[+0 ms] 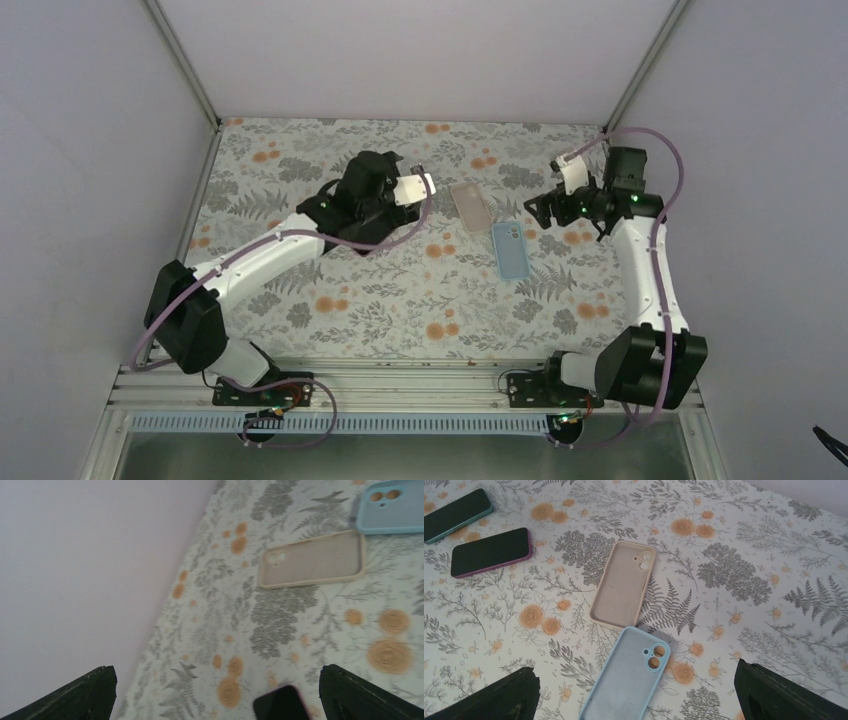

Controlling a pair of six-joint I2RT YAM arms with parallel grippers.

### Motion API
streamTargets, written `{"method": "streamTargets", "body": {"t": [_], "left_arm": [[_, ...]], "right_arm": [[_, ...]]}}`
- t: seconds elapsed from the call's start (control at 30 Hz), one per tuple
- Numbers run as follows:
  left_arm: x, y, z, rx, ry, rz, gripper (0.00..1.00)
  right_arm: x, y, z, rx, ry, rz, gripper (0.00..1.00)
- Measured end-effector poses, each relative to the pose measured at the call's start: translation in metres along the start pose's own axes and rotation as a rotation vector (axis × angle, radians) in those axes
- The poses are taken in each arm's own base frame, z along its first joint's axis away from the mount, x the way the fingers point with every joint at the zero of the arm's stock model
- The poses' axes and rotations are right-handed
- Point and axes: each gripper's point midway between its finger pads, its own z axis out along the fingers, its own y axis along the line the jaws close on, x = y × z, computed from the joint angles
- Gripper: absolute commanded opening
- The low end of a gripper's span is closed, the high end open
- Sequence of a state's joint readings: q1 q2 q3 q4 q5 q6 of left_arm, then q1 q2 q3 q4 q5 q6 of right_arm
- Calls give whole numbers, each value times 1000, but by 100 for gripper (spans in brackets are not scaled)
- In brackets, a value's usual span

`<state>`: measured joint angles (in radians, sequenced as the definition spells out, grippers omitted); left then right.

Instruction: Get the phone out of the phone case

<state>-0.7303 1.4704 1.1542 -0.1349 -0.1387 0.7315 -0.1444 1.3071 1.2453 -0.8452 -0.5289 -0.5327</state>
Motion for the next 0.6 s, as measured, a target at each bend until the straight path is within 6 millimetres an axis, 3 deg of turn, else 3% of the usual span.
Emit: {"method": "streamTargets", "body": {"t": [0.23,0.6], "left_arm": [[-8,-20,-1,238,36,-88,100],[5,-45,-5,352,94,-128,100]], "right_arm": [[23,4,20,3,-43,88,100],[16,-7,11,119,-127,64,100]]}}
